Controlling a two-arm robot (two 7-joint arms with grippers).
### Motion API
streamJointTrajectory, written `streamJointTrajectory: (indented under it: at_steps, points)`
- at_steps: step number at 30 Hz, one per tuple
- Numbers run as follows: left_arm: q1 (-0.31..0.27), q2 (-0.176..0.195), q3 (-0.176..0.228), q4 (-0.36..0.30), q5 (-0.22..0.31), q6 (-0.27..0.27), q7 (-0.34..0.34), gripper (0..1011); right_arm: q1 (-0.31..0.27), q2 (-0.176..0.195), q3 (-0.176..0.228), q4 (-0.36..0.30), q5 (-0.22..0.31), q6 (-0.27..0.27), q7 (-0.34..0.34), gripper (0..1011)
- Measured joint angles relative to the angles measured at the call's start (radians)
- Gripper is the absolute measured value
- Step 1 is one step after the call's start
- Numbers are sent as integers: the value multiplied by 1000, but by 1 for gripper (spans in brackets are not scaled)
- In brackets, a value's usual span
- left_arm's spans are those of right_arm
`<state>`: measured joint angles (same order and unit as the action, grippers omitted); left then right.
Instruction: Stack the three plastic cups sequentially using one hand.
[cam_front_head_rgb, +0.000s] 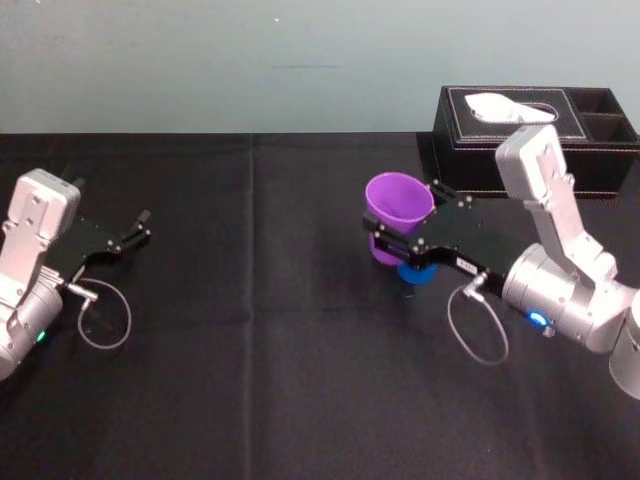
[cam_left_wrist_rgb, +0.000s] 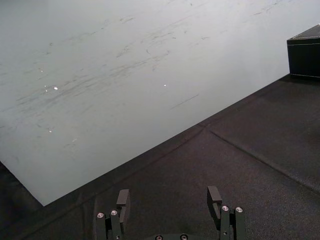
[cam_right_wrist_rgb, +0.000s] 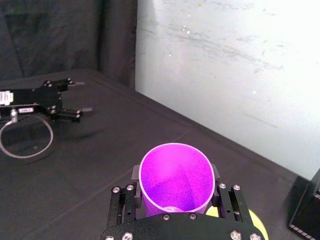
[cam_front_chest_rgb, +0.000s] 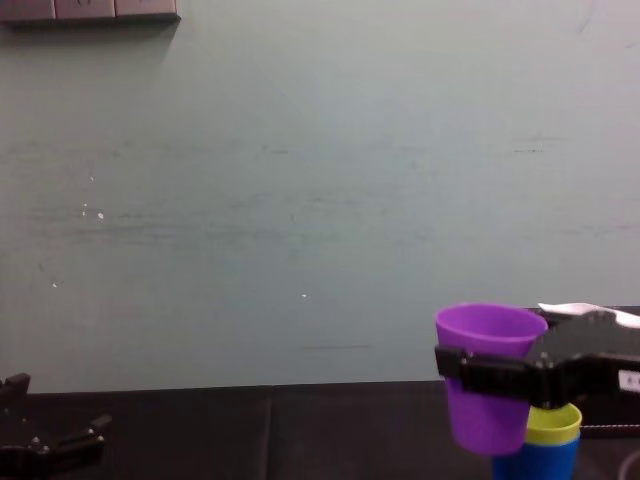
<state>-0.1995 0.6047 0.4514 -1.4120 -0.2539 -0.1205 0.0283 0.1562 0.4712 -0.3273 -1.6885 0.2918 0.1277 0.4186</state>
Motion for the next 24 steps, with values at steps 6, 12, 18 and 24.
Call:
streamJointTrajectory:
  at_steps: [6,12,18,24]
  points:
    - [0,0,0,0,0,0,0,1012,36,1,11,5,17,24,-6,739]
    - [0,0,0,0,0,0,0,1011,63,-4,16,32,25,36,-20,739]
    - [0,0,0,0,0,0,0,1011,79,-10,24,60,32,39,-34,739]
    - [0,0,0,0,0,0,0,1011,85,-6,26,85,34,37,-35,739]
